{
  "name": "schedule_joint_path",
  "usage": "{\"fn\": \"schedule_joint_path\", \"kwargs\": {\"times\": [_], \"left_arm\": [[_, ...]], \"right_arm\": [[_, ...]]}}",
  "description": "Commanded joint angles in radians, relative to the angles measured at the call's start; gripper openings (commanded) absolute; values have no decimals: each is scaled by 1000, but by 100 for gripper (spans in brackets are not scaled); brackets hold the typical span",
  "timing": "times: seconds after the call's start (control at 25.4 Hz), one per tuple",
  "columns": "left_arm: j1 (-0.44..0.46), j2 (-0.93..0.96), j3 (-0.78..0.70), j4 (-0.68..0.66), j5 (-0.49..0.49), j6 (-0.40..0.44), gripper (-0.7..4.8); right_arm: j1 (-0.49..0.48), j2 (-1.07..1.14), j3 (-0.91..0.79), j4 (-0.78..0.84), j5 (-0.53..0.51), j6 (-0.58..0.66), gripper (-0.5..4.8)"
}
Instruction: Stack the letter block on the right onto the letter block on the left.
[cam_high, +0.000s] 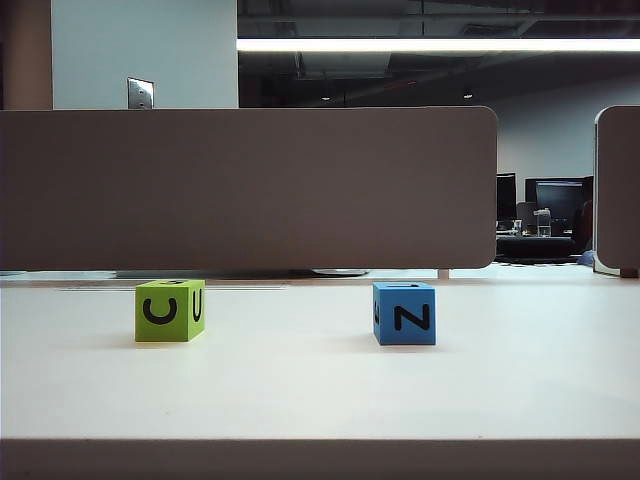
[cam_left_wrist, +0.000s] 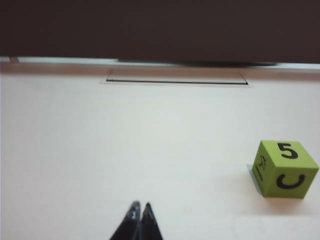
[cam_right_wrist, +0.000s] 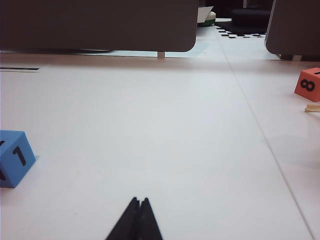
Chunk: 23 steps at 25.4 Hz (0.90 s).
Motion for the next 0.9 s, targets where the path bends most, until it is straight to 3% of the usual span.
{"fn": "schedule_joint_path", "kwargs": {"times": [0.04,0.35,0.47,0.75,0.9], "left_arm": [[0,0,4,-10,27,-13,-6],[-1,0,4,-7,41,-39,-5],[-2,0,15,10,94,-112,-6],[-2,1,141,-48,173,-170,-6],[-37,30,220,-98,216,-210,-5]], "right_arm": [[1,-2,-4,17,-2,1,-1],[0,-2,-4,26,-4,6,-1],[0,-2,-4,97,-10,100,-1],[0,-2,26,190,-77,330,-2],[0,9,195,116,-98,336,-2]]}}
